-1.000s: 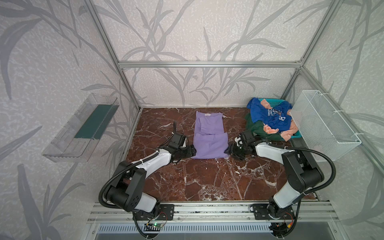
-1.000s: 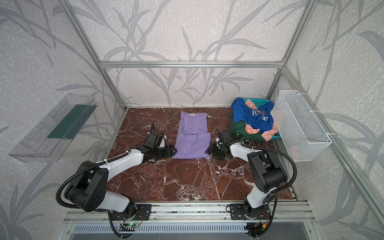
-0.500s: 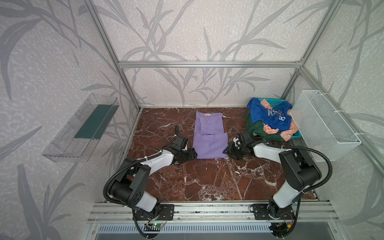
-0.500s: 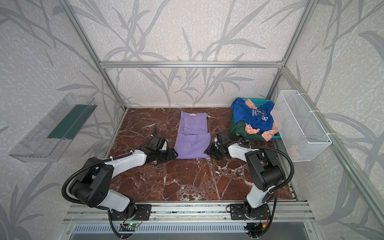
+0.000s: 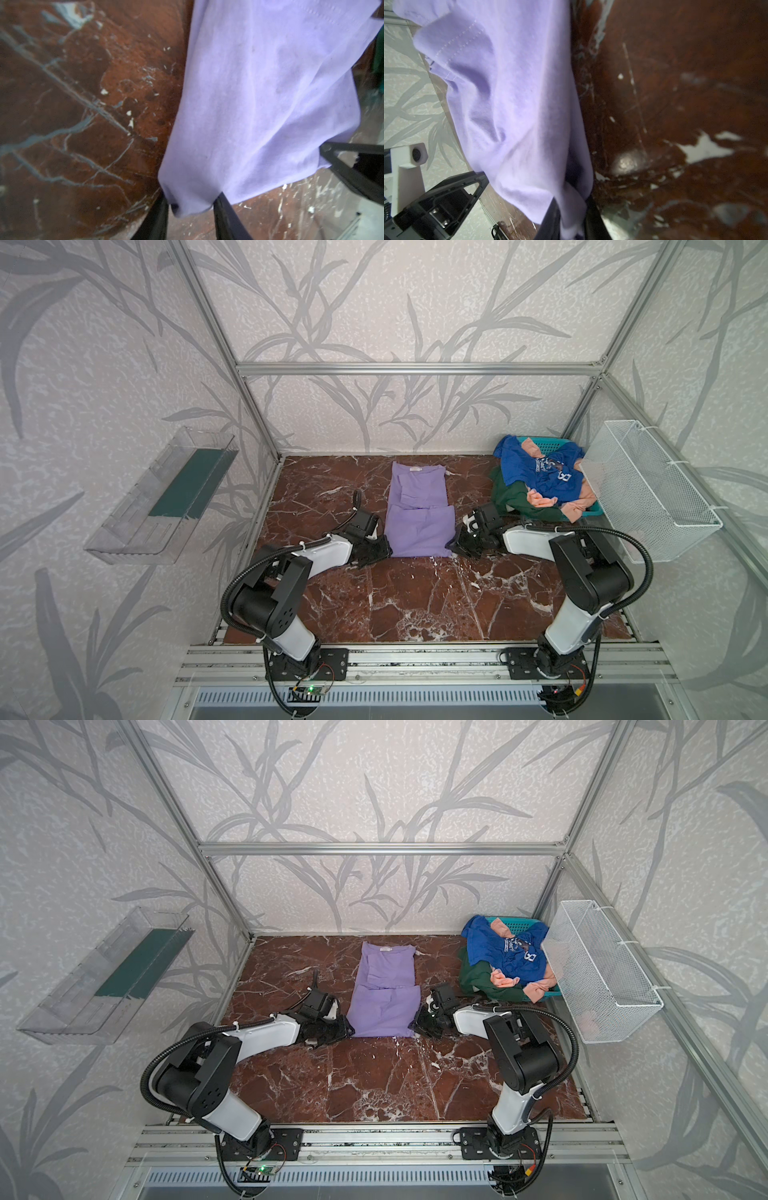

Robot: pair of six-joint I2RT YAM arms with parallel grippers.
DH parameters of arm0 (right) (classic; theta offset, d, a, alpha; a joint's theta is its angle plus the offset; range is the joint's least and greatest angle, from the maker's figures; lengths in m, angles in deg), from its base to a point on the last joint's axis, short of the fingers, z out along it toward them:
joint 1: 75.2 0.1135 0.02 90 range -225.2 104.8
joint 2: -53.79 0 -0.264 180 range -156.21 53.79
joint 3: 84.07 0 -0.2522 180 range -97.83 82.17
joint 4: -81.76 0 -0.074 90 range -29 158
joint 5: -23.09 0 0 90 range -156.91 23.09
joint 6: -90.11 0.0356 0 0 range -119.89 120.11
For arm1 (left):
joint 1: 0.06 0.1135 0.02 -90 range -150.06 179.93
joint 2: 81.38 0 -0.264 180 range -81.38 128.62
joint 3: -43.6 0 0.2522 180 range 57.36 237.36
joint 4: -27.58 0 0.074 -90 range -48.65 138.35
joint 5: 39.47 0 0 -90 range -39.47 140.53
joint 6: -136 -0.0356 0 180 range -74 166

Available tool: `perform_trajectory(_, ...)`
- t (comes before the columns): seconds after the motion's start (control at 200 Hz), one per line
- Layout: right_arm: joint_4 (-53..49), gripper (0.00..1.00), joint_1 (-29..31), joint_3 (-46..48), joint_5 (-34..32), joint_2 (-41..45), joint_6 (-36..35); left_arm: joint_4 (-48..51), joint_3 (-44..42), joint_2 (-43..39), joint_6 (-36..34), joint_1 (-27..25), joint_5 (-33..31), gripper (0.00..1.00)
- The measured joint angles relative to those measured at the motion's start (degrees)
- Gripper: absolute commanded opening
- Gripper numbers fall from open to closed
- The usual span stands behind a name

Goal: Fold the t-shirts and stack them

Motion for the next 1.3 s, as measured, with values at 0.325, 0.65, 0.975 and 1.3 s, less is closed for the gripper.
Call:
perform_trajectory(0.325, -4.7, 0.0, 0.1, -1.7, 0.0, 0.3, -2.1, 1.8, 0.2, -0.5, -1.4, -0.4, 0.3, 0.0)
perform_trajectory(0.65, -13.5, 0.0, 0.3, -1.7, -0.2, 12.1, -5.0, 10.2, 0.2, -12.5, -2.0, -2.9, -1.4, 0.0)
perform_trajectory(0.975, -27.3, 0.0, 3.4, -3.1, -1.6, 25.8, -8.0, 23.7, 3.8, -26.2, -3.5, -8.5, -6.4, 0.0)
perform_trajectory(1.3, -35.6, 0.0, 6.7, -4.2, -2.0, 40.9, -7.0, 33.7, 7.9, -38.0, -4.0, -11.3, -7.9, 0.0)
